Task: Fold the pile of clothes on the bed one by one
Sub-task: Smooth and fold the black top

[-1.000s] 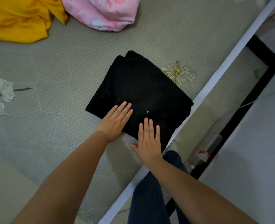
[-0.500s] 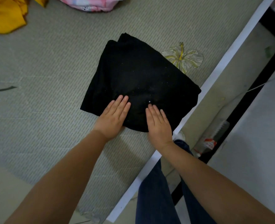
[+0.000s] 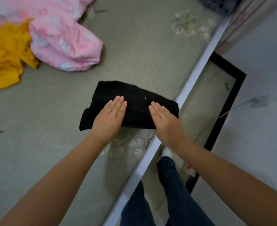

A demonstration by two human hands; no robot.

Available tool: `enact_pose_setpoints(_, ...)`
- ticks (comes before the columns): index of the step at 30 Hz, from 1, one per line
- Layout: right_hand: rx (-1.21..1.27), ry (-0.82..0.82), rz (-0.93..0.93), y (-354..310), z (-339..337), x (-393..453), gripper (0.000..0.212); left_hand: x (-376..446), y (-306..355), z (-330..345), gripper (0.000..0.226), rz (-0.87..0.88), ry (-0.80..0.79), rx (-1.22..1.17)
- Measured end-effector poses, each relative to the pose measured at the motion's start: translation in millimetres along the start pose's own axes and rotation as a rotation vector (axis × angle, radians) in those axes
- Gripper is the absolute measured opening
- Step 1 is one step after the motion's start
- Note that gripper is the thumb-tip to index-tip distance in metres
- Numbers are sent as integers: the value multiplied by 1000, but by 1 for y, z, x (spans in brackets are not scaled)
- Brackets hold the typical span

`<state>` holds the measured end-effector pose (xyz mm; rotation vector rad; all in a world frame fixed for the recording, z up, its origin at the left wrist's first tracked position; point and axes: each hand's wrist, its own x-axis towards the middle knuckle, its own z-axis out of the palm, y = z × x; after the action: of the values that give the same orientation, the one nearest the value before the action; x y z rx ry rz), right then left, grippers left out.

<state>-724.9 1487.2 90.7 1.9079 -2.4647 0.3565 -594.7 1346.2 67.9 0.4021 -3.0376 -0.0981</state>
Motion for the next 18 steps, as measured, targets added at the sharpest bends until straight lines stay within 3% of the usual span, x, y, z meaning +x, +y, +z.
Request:
enact_pose_setpoints(4,-108,77,49,57,-61,31,33,90,10,-51,51,29,-114,101)
enact_pose_setpoints(6,-156,71,81,90,-94,46,43,137,19,-76,55,24,-248,147)
enact_pose_setpoints(9,-209,97,104,148,-142,72,50,214,38,-112,57,38,-210,210)
enact_pose_setpoints(12,-283,186,74,213,-183,104,26,289,56,-149,58,7,-167,246)
enact_pose_setpoints(18,-360,221,106,326,-249,168,45,427,78,-205,62,-33,-106,312)
